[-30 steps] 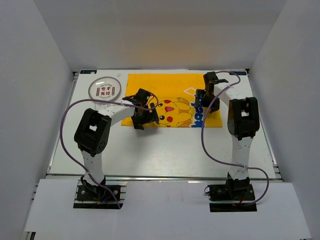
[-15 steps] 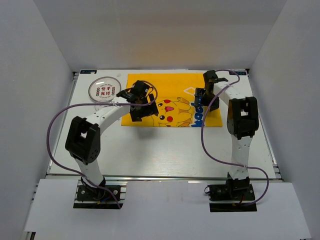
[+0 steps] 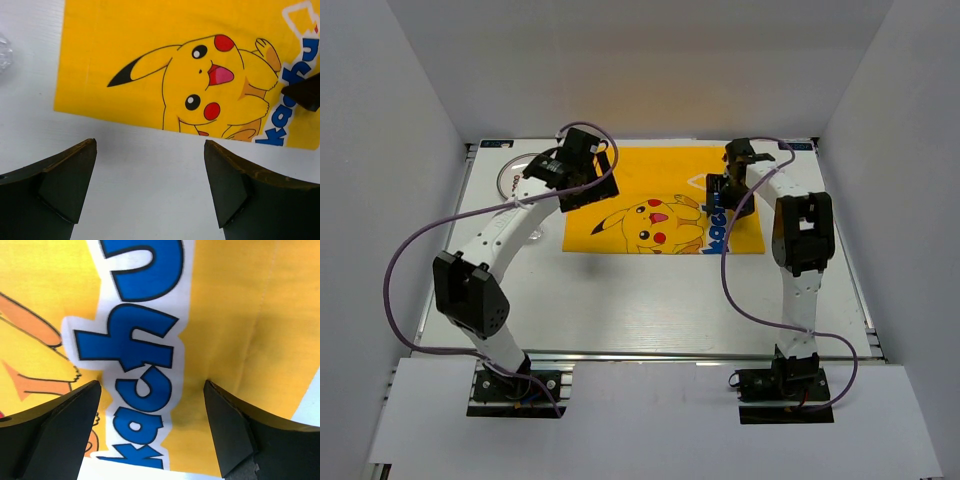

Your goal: Set the dinner table for one person

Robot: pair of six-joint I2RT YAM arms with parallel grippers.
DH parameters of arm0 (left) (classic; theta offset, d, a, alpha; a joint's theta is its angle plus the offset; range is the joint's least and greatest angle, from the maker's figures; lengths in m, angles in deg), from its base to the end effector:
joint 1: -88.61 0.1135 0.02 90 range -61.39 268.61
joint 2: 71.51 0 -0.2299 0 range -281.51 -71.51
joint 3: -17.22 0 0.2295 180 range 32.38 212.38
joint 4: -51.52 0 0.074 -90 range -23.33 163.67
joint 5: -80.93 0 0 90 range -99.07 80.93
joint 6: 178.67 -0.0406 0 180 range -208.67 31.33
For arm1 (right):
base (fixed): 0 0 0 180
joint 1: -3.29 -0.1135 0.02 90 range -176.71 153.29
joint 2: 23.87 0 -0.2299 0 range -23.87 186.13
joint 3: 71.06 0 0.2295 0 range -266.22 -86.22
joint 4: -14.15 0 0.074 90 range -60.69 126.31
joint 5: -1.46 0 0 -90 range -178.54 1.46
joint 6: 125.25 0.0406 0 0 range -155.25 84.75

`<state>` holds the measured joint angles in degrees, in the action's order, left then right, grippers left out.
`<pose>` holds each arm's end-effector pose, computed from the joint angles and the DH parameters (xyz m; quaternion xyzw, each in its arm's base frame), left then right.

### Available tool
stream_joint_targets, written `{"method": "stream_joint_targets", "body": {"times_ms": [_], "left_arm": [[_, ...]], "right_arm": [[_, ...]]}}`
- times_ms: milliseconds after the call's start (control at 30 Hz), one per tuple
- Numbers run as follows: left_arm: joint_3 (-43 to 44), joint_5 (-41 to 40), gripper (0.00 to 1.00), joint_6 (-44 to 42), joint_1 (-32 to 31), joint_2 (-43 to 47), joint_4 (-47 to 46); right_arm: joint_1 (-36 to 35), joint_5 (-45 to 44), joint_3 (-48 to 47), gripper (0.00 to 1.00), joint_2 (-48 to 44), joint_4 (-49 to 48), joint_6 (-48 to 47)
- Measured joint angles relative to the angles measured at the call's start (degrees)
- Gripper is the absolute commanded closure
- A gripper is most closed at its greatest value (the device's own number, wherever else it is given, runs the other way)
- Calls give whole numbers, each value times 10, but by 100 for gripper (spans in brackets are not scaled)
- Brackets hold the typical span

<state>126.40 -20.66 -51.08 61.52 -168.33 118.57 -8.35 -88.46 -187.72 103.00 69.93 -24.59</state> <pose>0.3040 -0.1463 0.2981 -0.1172 0.9413 -0.0801 0.3064 0.4216 0.0869 0.1521 -0.0085 0.9781 0.0409 0.2039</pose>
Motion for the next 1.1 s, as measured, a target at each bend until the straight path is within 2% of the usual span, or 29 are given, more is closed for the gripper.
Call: {"method": "stream_joint_targets", "body": {"times_ms": [133, 200, 333, 400, 500, 667, 800, 967, 1100], "left_arm": [[33, -15, 2, -5, 24, -4, 23], [83, -16, 2, -9, 46, -29, 42], [242, -14, 2, -13, 105, -120, 71], [289, -11, 2, -9, 142, -152, 68], [296, -7, 2, 0, 201, -170, 68], [296, -11, 2, 12, 283, -201, 64], [286, -9, 2, 14, 326, -213, 50], [271, 23, 2, 15, 373, -231, 16], [234, 59, 2, 24, 404, -259, -15]], "right_arm": [[-3, 7, 11, 11, -19, -4, -2], [-6, 9, 34, 11, -60, -5, -1], [-18, 17, 108, 11, -223, -21, 7], [-28, 31, 147, 11, -323, -37, 14], [-47, 69, 220, 11, -471, -85, 26], [-65, 160, 350, 11, -624, -145, 58], [-75, 223, 425, 11, -687, -151, 82], [-80, 290, 439, 11, -739, -160, 99], [-80, 361, 466, 11, -794, -203, 122]]}}
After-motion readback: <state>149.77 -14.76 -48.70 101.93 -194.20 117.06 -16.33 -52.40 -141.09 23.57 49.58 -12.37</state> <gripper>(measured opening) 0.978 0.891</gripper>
